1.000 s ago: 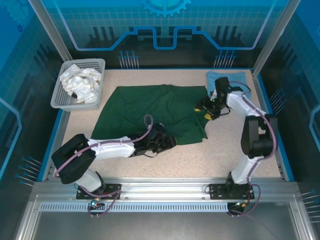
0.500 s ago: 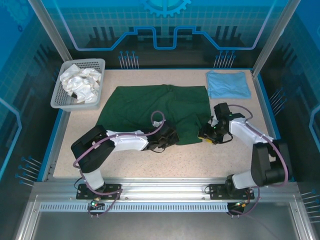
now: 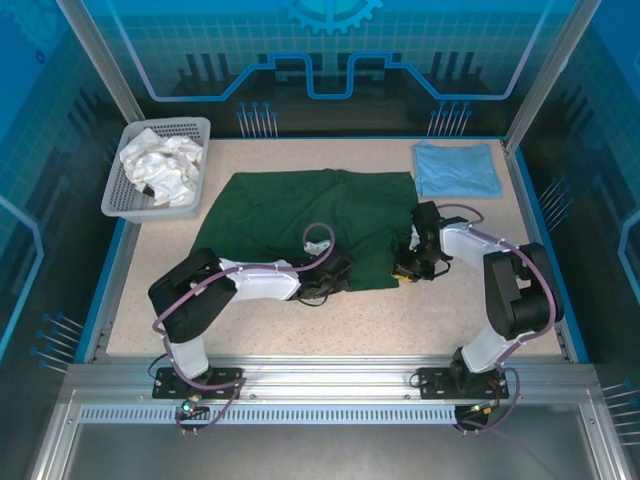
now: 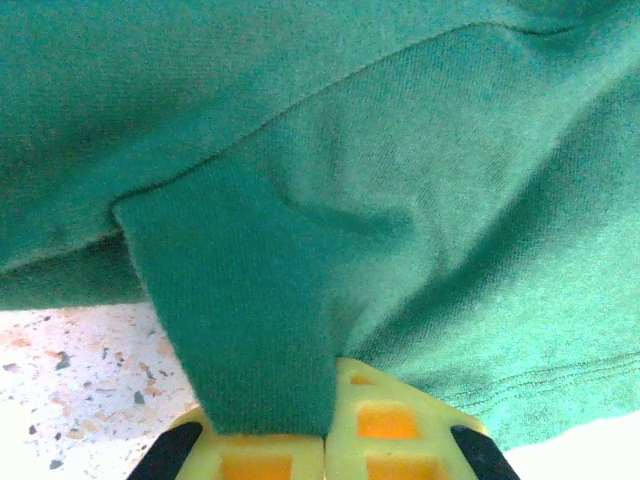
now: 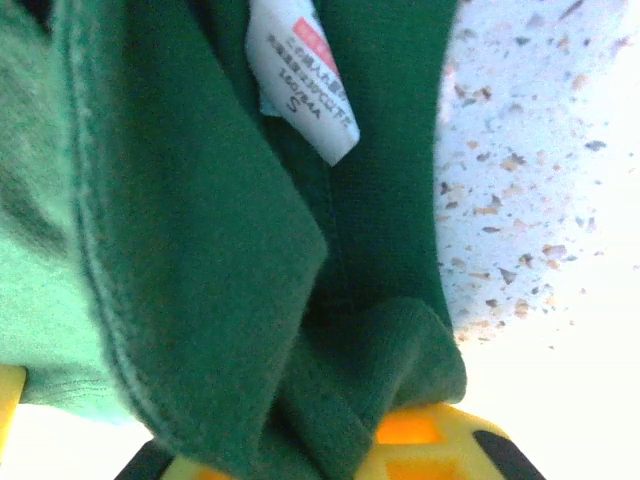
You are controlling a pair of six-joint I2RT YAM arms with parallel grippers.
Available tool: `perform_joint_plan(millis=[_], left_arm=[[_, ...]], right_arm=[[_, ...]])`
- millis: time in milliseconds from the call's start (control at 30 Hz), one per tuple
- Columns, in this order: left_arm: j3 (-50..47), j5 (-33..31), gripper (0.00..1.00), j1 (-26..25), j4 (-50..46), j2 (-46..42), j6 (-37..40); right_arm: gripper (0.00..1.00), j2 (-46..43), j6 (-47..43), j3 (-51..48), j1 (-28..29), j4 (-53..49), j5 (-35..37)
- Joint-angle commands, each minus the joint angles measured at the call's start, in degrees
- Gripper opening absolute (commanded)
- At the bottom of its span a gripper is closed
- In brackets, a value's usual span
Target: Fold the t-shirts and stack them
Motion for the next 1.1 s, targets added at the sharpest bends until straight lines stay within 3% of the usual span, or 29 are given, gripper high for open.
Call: perform_joint_plan(millis=[0, 167, 300, 400, 600, 733, 900, 967, 1033, 1067], left_arm=[[1.1, -1.3, 0.04, -0.3, -3.8, -3.4, 2.1], [2.2, 1.0, 0.03, -0.5, -6.0, -6.3, 2.4], [2.1, 4.3, 0.01, -0.7, -6.6, -7.5, 1.1], [1.4, 7.0, 0.0, -1.5, -7.4, -9.2, -0.2], [-2.3, 16.2, 0.0, -4.9, -9.2, -17.2, -3.3], [-5.2, 19.0, 0.03, -9.4, -13.0, -24.3, -5.7], [-15.4, 22.5, 0.29, -11.8, -13.1, -31.8, -11.3], [-17.7, 19.1, 0.43, -11.5, -17.2, -36.3, -11.3], [-17.1, 14.1, 0.67, -9.3, -23.4, -41.1, -9.1], [-16.1, 12.0, 0.72, -7.0, -26.1, -42.9, -7.2]], right_arm=[[0.08, -0.5, 0.1, 0.8, 1.1, 0.2, -1.0], [0.08, -4.4, 0.2, 0.1, 1.9, -1.7, -1.3], [0.46, -9.0, 0.9, -1.5, 4.5, -3.9, 1.1], [0.56, -13.2, 1.9, -4.6, 6.8, -4.0, 1.9], [0.59, -19.3, 2.0, -7.5, 7.5, -7.0, 2.8], [0.6, -22.7, 1.5, -7.5, 6.9, -9.8, 2.3], [0.62, -26.2, 1.4, -7.1, 6.8, -13.3, 2.4], [0.63, -26.3, 1.2, -5.7, 6.7, -14.1, 3.0], [0.63, -25.5, 1.1, -3.8, 6.7, -14.8, 4.3], [0.63, -24.7, 1.0, -2.4, 6.6, -14.8, 4.9]])
